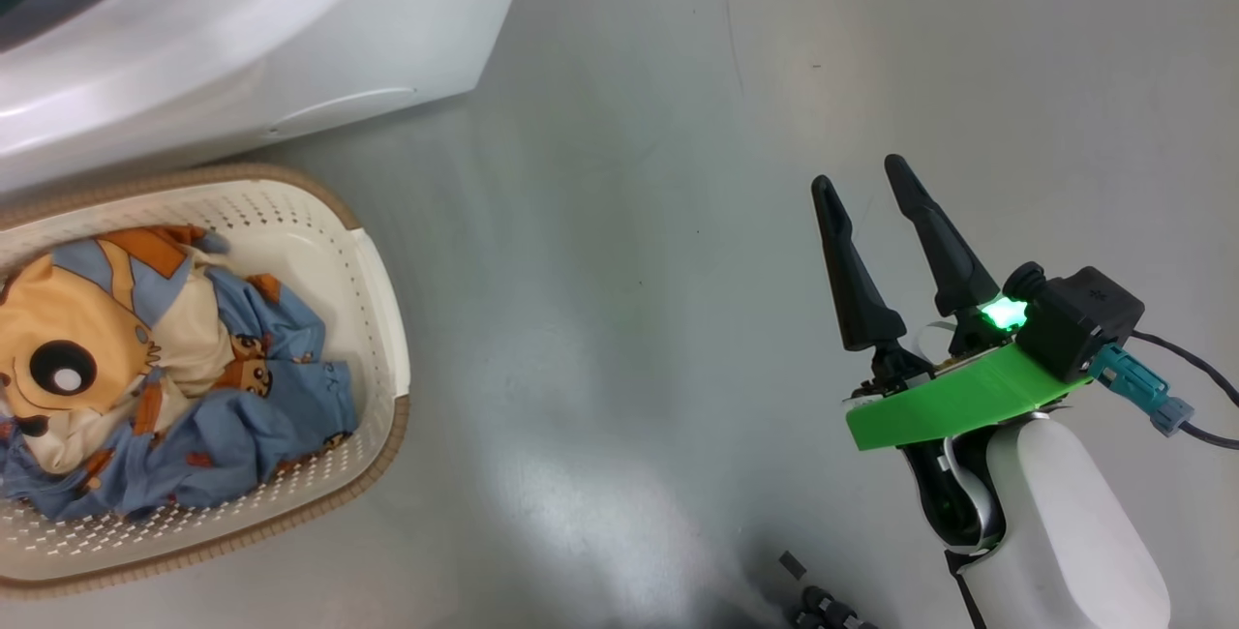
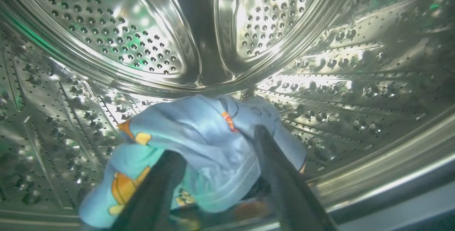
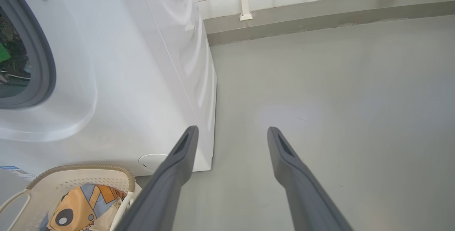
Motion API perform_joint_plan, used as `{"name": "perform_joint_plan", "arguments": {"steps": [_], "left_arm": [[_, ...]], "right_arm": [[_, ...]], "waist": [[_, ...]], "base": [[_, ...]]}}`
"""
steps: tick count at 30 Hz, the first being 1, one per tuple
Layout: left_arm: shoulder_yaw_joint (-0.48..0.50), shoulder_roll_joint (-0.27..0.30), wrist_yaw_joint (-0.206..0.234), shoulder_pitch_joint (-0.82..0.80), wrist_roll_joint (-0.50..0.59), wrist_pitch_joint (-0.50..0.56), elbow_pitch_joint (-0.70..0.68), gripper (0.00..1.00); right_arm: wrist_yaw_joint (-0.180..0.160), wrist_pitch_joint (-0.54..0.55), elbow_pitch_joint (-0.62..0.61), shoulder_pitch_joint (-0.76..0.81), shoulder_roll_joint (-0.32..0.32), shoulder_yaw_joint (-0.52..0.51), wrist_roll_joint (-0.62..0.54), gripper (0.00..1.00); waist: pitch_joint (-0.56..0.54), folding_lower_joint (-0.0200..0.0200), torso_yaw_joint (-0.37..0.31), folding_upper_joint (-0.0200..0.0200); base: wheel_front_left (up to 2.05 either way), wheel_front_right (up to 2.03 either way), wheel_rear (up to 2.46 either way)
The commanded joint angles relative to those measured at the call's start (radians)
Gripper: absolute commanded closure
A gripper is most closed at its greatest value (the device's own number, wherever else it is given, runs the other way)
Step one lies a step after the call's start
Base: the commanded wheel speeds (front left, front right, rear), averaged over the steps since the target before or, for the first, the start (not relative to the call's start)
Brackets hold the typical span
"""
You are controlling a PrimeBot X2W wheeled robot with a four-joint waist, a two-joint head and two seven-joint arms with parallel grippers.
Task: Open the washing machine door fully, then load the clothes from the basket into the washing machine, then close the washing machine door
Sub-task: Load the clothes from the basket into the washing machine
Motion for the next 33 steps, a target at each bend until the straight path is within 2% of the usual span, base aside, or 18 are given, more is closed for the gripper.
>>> {"name": "perform_joint_plan", "arguments": {"steps": [1,8,14,23,33], "left_arm": [[0.005,0.032,-0.003,-0.045,0.007,0.013,0.008,0.0],[-0.001,-0.018,-0.017,-0.047,-0.013,0.019,0.112,0.0],[-0.006,-0.042,-0.038,0.003,-0.022,-0.012,0.1,0.0],[0.061,-0.041,-0.043,0.186,-0.014,-0.018,-0.104,0.0],[0.156,-0.07,-0.021,0.453,0.027,-0.019,-0.355,0.0]], "right_arm": [[0.009,-0.005,-0.022,0.002,0.004,0.018,0.004,0.0],[0.009,-0.005,-0.009,-0.004,0.004,0.024,0.005,0.0],[0.009,-0.005,0.0,-0.001,0.004,0.019,-0.005,0.0],[0.009,-0.005,0.007,0.011,0.004,0.004,-0.017,0.0],[0.009,-0.005,0.018,0.034,-0.014,-0.014,-0.017,0.0]], "waist": [[-0.003,0.0,0.003,-0.0001],[-0.03,0.0,0.027,-0.0001],[-0.069,0.0,0.053,-0.0001],[-0.137,0.0,0.092,-0.0001],[-0.233,0.0,0.141,-0.0001]], "base": [[0.0,0.0,0.0],[0.0,0.0,0.0],[0.0,0.0,0.0],[0.0,0.0,0.0],[0.0,0.0,0.0]]}}
